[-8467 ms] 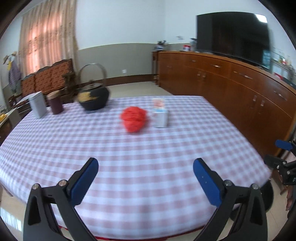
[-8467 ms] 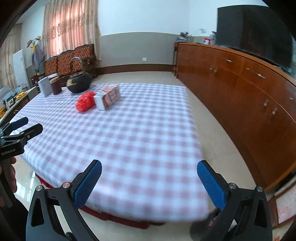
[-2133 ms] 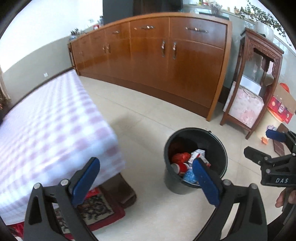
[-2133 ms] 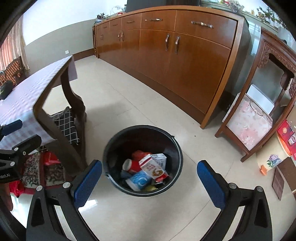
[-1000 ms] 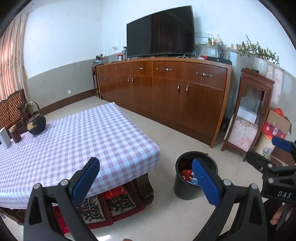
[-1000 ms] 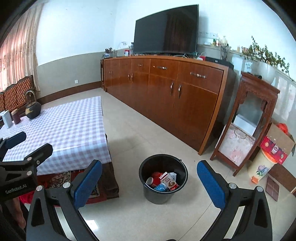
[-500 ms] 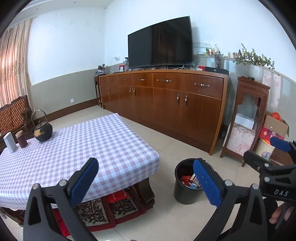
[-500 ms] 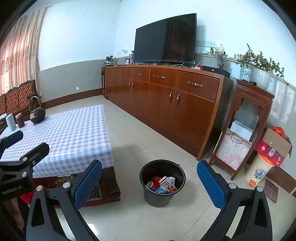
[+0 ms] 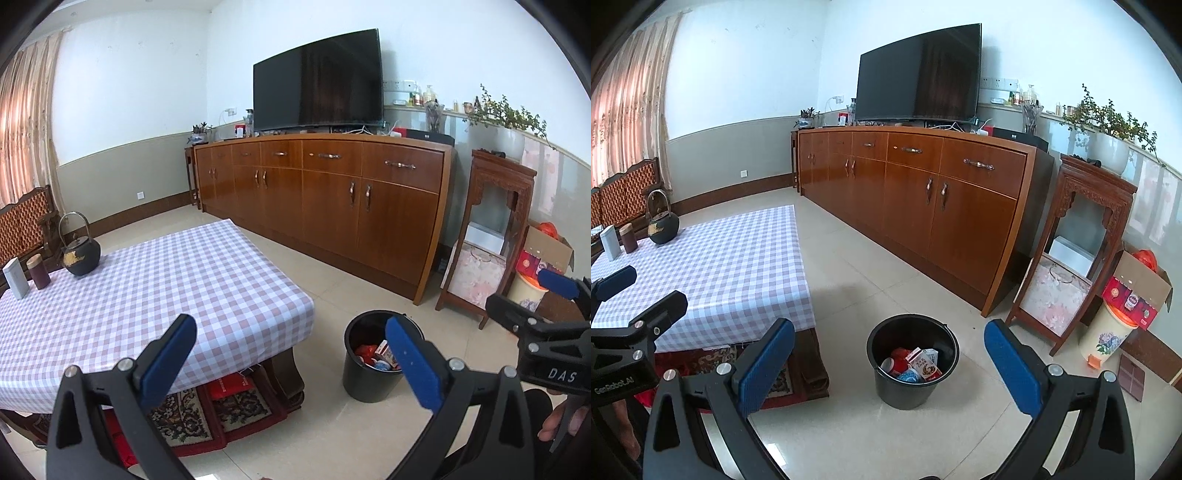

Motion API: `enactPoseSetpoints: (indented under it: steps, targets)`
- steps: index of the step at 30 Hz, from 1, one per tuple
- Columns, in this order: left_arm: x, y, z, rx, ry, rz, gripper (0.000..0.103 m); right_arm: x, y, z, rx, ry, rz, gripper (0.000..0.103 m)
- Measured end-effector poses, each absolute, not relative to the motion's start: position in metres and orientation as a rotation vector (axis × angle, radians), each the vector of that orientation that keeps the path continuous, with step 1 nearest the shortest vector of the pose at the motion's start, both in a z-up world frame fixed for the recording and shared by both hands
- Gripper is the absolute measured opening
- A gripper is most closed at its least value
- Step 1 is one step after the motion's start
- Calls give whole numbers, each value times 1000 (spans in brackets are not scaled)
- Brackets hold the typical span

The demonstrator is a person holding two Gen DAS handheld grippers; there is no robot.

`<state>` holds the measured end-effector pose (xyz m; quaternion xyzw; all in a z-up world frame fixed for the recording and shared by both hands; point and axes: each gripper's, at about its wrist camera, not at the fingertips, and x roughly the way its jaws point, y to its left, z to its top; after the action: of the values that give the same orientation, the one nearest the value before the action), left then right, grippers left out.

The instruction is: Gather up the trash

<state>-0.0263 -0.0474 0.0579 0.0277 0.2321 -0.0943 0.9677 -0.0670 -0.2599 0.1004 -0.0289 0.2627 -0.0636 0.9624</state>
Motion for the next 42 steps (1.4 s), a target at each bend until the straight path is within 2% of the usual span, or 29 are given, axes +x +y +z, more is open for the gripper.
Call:
enactPoseSetpoints:
  steps: [42]
  targets:
    - [-28, -51, 61, 79, 461, -197, 103, -67, -267, 101, -46, 532, -139, 103]
